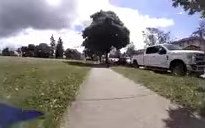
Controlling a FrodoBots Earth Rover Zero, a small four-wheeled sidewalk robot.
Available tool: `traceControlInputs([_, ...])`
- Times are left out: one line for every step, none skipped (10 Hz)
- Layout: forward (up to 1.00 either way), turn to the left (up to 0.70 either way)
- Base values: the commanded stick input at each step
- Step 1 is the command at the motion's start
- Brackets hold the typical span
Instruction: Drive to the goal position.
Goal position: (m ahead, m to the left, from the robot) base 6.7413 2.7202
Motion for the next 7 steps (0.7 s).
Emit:
traceControlInputs([0.7,0.0])
traceControlInputs([0.7,0.0])
traceControlInputs([0.7,0.0])
traceControlInputs([0.7,0.0])
traceControlInputs([0.7,0.0])
traceControlInputs([0.7,0.0])
traceControlInputs([0.7,0.0])
